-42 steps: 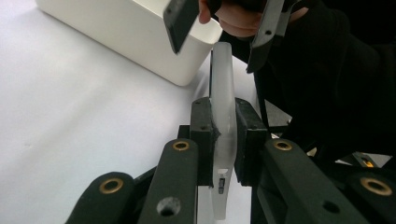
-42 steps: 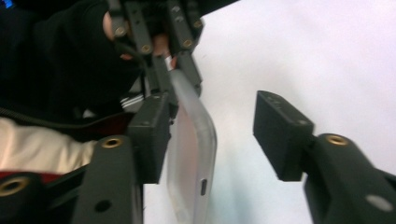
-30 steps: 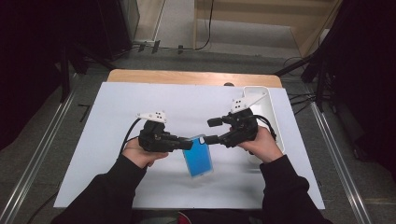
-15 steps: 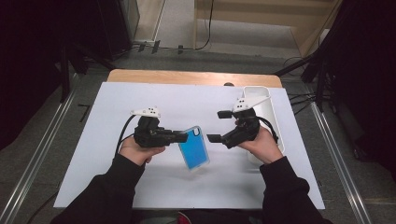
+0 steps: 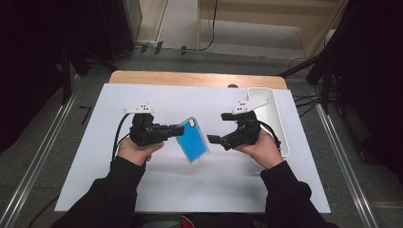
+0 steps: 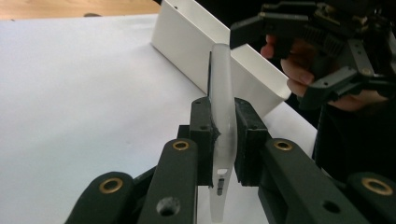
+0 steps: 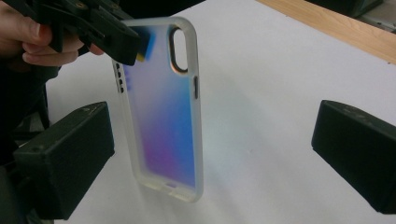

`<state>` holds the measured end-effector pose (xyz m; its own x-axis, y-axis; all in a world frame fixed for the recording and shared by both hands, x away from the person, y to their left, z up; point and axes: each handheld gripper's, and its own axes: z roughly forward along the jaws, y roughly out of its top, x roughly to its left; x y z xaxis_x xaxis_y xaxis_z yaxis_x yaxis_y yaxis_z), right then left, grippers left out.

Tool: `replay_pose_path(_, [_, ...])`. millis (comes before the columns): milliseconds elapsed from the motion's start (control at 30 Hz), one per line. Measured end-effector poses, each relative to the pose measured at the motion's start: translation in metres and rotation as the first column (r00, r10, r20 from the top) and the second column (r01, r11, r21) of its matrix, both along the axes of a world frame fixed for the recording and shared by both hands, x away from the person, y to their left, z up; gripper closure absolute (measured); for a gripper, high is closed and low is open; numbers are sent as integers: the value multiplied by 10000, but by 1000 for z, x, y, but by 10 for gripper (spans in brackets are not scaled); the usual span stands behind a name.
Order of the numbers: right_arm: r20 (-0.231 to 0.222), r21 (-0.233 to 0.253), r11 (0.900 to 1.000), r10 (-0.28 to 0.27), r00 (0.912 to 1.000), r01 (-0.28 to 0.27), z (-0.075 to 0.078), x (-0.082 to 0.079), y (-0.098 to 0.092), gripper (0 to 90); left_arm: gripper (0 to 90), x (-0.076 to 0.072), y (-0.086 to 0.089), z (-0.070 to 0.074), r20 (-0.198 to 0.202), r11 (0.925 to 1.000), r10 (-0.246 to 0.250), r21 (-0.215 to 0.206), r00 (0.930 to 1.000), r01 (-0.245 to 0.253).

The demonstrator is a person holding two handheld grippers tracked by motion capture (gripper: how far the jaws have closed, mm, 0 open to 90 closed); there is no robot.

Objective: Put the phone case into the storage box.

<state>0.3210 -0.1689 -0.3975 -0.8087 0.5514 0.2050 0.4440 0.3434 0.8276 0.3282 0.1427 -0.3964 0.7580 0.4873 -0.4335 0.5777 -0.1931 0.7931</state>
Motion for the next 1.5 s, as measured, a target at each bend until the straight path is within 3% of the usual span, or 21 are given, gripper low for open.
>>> replay_pose_path(300, [71,-84,9980,-633,9980,633,-7,-2,11,0,796,2,4,1,84,9971,731,202,9973,-733])
replay_pose_path(533, [136,-277,9952,-933,9955,936,-12,-5,21,0,797,3,4,-1,70,9907,1263,497,9920,-1265])
replay_pose_path(733, [237,-110,9926,-1206,9924,1209,-15,-7,29,0,797,3,2,-1,-50,9864,1518,653,9884,-1512])
replay_pose_path(1000, [401,19,9881,-1537,9873,1538,-16,-12,40,0,796,3,-1,-2,-330,9838,1672,713,9854,-1646])
replay_pose_path(1500, [559,-429,9831,-1752,9829,1777,-26,-18,62,0,797,1,-9,-5,-938,9867,1561,608,9833,-1508])
